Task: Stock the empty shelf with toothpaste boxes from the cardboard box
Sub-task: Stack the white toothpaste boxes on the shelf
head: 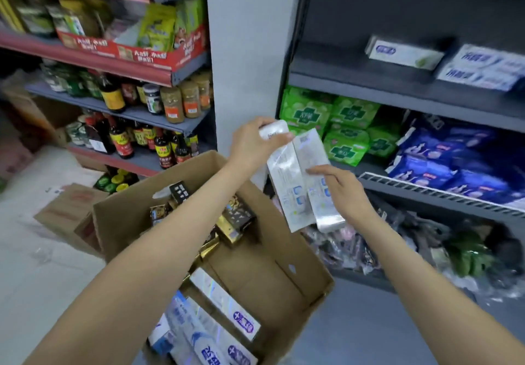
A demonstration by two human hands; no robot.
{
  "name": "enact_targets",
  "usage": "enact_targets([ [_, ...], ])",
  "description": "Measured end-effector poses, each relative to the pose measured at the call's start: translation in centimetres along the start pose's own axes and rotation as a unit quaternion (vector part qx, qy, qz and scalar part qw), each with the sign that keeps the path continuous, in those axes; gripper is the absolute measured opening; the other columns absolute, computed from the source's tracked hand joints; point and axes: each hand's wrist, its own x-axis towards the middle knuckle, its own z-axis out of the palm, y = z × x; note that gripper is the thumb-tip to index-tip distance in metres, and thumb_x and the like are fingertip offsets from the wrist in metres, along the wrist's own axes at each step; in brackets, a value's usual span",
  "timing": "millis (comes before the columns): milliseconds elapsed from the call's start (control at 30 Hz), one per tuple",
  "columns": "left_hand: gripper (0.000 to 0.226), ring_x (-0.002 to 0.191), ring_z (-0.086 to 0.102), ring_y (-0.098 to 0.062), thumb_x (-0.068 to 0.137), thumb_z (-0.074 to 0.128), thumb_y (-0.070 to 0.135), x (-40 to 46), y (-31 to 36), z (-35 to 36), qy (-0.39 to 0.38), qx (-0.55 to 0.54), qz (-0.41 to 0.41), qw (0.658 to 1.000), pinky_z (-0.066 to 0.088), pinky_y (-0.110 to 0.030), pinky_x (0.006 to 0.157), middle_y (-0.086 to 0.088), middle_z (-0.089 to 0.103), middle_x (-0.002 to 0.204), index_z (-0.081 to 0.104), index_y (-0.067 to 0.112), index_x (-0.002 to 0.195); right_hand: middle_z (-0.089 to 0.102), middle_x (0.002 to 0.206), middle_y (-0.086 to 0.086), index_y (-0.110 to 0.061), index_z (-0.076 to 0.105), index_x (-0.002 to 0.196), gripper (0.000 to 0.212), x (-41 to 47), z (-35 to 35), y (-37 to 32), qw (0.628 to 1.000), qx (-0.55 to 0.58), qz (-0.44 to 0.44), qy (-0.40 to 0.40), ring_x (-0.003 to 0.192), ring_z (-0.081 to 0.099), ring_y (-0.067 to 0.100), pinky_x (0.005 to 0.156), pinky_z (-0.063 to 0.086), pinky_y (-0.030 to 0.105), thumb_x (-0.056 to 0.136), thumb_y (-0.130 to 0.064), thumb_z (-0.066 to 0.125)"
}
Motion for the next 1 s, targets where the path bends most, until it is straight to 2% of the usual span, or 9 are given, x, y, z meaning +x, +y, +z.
enact_targets([
  [67,0.046,0.098,0.056,-0.01,0.079,0.074,0.037,0.9,2.8,2.3,0.004,-0.024,0.012,1.0,0.036,-0.015,0.074,0.002,0.062,0.108,0.062,0.013,0.116,0.062,0.114,0.001,-0.009,0.067,0.11,0.04,0.7,-3.7,0.6,1.0,0.009,-0.01,0.003,0.114,0.056,0.018,0.073,0.038,-0.002,0.098,-0.001,0.03],
  [133,0.042,0.092,0.056,-0.01,0.076,0.077,0.033,1.6,5.4,5.0,0.011,-0.072,0.008,0.997,0.039,-0.017,0.076,0.003,0.061,0.1,0.065,0.013,0.111,0.068,0.103,0.003,-0.012,0.068,0.106,0.04,1.4,-7.6,1.4,0.999,-0.015,-0.03,0.001,0.105,0.06,0.033,0.077,0.047,0.02,0.098,-0.002,0.03],
  [267,0.028,0.08,0.059,-0.01,0.076,0.079,0.02,2.8,10.6,10.8,0.009,-0.199,-0.013,0.98,0.047,-0.023,0.073,0.001,0.065,0.091,0.066,0.015,0.1,0.061,0.048,-0.005,-0.013,0.07,0.102,0.04,2.1,-15.5,3.7,0.997,-0.057,-0.052,-0.001,0.045,0.047,0.021,0.049,0.034,0.026,0.095,-0.001,0.033],
  [400,0.029,0.081,0.06,-0.012,0.081,0.073,0.017,4.1,15.1,16.2,-0.009,-0.307,-0.035,0.951,0.052,-0.028,0.075,0.002,0.064,0.092,0.06,0.014,0.108,0.043,0.044,-0.005,-0.02,0.071,0.09,0.038,2.4,-21.8,5.7,0.996,-0.058,-0.069,0.013,0.038,0.03,0.008,0.045,0.026,0.024,0.093,-0.001,0.038],
  [500,0.032,0.092,0.062,-0.017,0.084,0.071,0.019,5.2,17.7,20.0,-0.023,-0.361,-0.051,0.931,0.052,-0.034,0.086,-0.004,0.064,0.102,0.058,0.011,0.113,0.037,0.055,0.01,-0.026,0.07,0.076,0.029,2.5,-25.0,6.8,0.998,-0.029,-0.055,0.02,0.048,0.028,0.015,0.05,0.024,0.029,0.096,-0.027,0.049],
  [600,0.039,0.104,0.064,-0.029,0.086,0.068,0.027,6.7,19.8,23.2,-0.04,-0.395,-0.068,0.915,0.053,-0.042,0.091,-0.014,0.066,0.113,0.057,0.004,0.116,0.07,0.082,0.009,-0.013,0.074,0.09,0.041,3.3,-27.3,7.7,0.999,-0.001,-0.026,0.023,0.071,0.061,0.02,0.07,0.046,0.032,0.09,-0.048,0.053],
  [700,0.036,0.112,0.061,-0.031,0.088,0.065,0.034,8.3,21.2,25.5,-0.046,-0.384,-0.068,0.92,0.049,-0.048,0.097,-0.015,0.064,0.119,0.058,0.009,0.111,0.065,0.122,0.002,0.001,0.067,0.107,0.053,4.9,-28.8,8.2,0.999,0.045,0.008,0.004,0.107,0.062,0.016,0.093,0.045,0.027,0.09,-0.047,0.052],
  [867,0.027,0.092,0.06,-0.015,0.094,0.055,0.031,11.8,22.6,27.6,-0.021,-0.352,-0.021,0.935,0.053,-0.022,0.072,0.001,0.059,0.102,0.049,0.013,0.112,0.071,0.072,-0.013,-0.022,0.071,0.075,0.035,8.6,-30.4,8.3,0.995,0.098,0.03,-0.023,0.058,0.061,-0.004,0.063,0.042,0.019,0.092,-0.045,0.051],
  [1000,0.034,0.12,0.047,-0.024,0.098,0.045,0.034,16.0,21.3,28.6,-0.052,-0.071,0.084,0.993,0.04,-0.036,0.102,-0.012,0.043,0.131,0.052,0.01,0.12,0.072,0.089,0.003,-0.012,0.071,0.088,0.043,13.9,-30.8,8.4,0.987,0.105,0.083,0.089,0.085,0.066,0.02,0.082,0.049,0.034,0.087,-0.051,0.052],
])
